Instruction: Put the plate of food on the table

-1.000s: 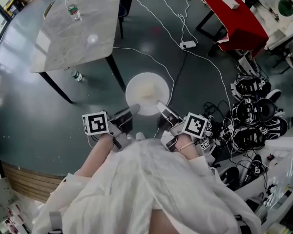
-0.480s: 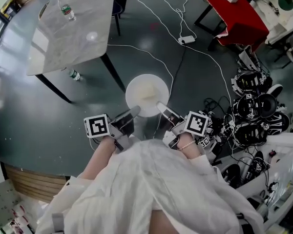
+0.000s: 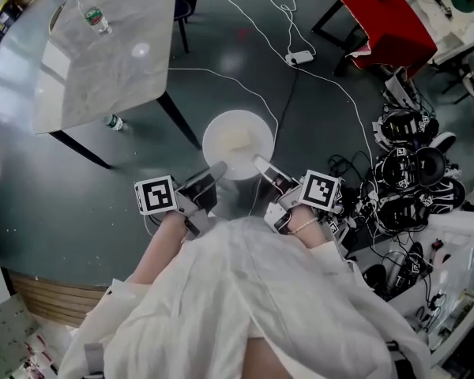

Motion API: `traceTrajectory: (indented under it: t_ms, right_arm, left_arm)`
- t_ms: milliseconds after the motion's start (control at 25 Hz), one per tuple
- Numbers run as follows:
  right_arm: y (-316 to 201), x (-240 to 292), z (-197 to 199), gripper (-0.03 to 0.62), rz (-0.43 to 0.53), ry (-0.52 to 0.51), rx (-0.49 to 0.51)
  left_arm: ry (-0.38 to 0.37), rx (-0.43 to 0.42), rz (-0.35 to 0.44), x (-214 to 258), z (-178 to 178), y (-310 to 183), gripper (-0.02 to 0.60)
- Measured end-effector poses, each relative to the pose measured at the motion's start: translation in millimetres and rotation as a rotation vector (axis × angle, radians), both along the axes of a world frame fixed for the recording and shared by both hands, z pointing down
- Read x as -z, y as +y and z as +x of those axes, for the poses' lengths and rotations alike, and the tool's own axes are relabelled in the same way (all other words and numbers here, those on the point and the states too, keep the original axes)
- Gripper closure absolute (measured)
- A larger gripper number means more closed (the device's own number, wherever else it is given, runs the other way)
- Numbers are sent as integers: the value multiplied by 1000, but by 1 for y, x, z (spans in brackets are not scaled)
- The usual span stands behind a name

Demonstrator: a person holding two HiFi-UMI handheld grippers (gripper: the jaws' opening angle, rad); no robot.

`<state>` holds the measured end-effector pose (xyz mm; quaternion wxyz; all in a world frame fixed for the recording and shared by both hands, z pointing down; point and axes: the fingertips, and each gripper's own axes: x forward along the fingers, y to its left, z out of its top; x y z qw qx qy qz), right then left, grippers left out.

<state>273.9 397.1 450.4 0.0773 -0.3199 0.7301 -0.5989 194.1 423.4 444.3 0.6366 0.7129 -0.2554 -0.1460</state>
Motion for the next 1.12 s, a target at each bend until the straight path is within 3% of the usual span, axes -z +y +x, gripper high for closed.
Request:
traceTrajectory:
  t_ms: [240,680,840,920,1120]
  right_arm:
    - [-43,3,-8,583,0,-34,-13]
    - [-164,20,-7,583,28,-55,-76]
    - [-207,25,-7,583,58,-89,-92]
    - [-222,23,-7,583,70,-86,-95]
    - [-247,22,-10,583,60,-83,-93]
  left_arm:
    - [8,-8,18,4,-7,-45,555]
    - [0,-50,50,21,-11,-175,555]
    - [31,-73,75,28,-6,-220,555]
    - [16,-80,99,26,-7,-236,555]
    - [10,-83,74,23,-12,-260,555]
